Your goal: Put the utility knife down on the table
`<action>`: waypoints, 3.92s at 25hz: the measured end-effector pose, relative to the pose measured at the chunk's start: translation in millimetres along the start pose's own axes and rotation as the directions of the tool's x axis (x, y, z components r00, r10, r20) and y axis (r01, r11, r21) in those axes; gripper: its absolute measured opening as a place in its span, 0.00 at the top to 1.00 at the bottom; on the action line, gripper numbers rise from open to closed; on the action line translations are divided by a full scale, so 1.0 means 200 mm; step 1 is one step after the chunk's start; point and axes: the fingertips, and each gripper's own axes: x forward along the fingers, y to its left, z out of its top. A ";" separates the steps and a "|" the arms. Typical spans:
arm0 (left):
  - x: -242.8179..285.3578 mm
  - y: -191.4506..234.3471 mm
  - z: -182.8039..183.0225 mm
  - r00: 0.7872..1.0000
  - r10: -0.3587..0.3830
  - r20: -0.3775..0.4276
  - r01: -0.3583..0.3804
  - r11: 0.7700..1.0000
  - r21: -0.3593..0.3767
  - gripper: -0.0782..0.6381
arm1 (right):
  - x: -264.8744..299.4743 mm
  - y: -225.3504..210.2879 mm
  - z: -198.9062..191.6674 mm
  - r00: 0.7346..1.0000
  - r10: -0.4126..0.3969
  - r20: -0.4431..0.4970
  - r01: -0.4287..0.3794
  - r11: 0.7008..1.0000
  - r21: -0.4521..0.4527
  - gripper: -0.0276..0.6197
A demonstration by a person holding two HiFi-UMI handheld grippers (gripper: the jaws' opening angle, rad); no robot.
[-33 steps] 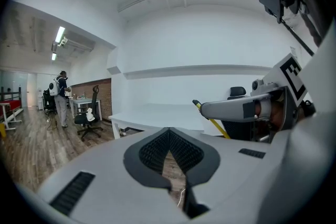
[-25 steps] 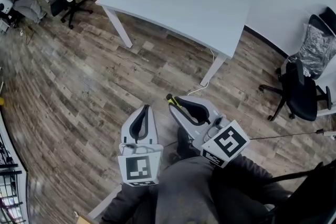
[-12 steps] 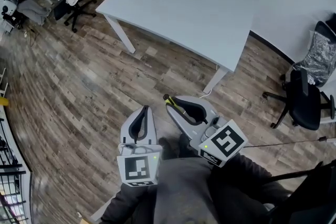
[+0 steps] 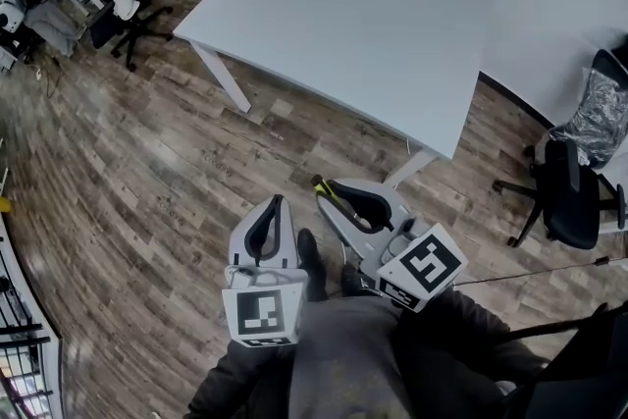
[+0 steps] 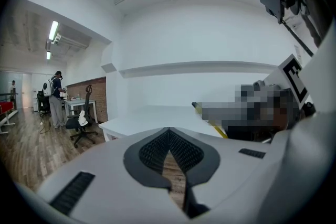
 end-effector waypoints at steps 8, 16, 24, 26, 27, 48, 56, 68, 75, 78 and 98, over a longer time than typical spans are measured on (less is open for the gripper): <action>0.33 0.35 0.06 0.999 -0.051 -0.008 0.051 0.999 -0.004 0.89 | 0.43 -0.18 0.05 0.999 -0.049 -0.014 0.049 0.999 0.008 0.86; 0.53 0.58 0.08 0.995 -0.104 0.004 0.104 0.994 -0.010 0.89 | 0.72 -0.29 0.07 0.995 -0.096 -0.015 0.096 0.995 -0.004 0.86; 0.63 0.69 0.14 0.991 -0.129 0.023 0.129 0.992 -0.010 0.89 | 0.86 -0.35 0.15 0.992 -0.129 -0.003 0.129 0.991 -0.028 0.86; 0.65 0.72 0.16 0.991 -0.132 0.032 0.133 0.991 -0.009 0.89 | 0.88 -0.36 0.16 0.991 -0.137 0.001 0.137 0.990 -0.032 0.86; 0.66 0.73 0.17 0.990 -0.135 0.035 0.135 0.991 -0.008 0.89 | 0.89 -0.37 0.17 0.990 -0.141 0.003 0.141 0.989 -0.033 0.86; 1.60 0.71 0.23 0.978 -0.206 -0.042 0.207 0.978 0.020 0.89 | 1.16 -1.27 0.20 0.974 -0.227 -0.001 0.227 0.973 0.042 0.86; 2.05 0.60 0.36 0.948 -0.303 -0.097 0.312 0.946 0.090 0.89 | 1.19 -1.70 0.30 0.949 -0.312 0.034 0.307 0.946 0.103 0.86; 2.37 0.62 0.48 0.930 -0.354 -0.096 0.363 0.928 0.090 0.89 | 1.30 -1.98 0.40 0.930 -0.366 0.021 0.362 0.926 0.101 0.86; 2.60 0.69 0.49 0.906 -0.409 -0.104 0.417 0.906 0.073 0.89 | 1.42 -2.15 0.40 0.901 -0.433 0.004 0.430 0.896 0.115 0.86; 2.68 0.71 0.50 0.890 -0.441 -0.112 0.450 0.891 0.064 0.89 | 1.47 -2.23 0.41 0.888 -0.460 -0.006 0.458 0.882 0.110 0.86; 3.16 0.74 0.42 0.819 -0.543 -0.188 0.553 0.833 0.005 0.89 | 1.68 -2.64 0.37 0.823 -0.563 -0.079 0.568 0.812 0.132 0.86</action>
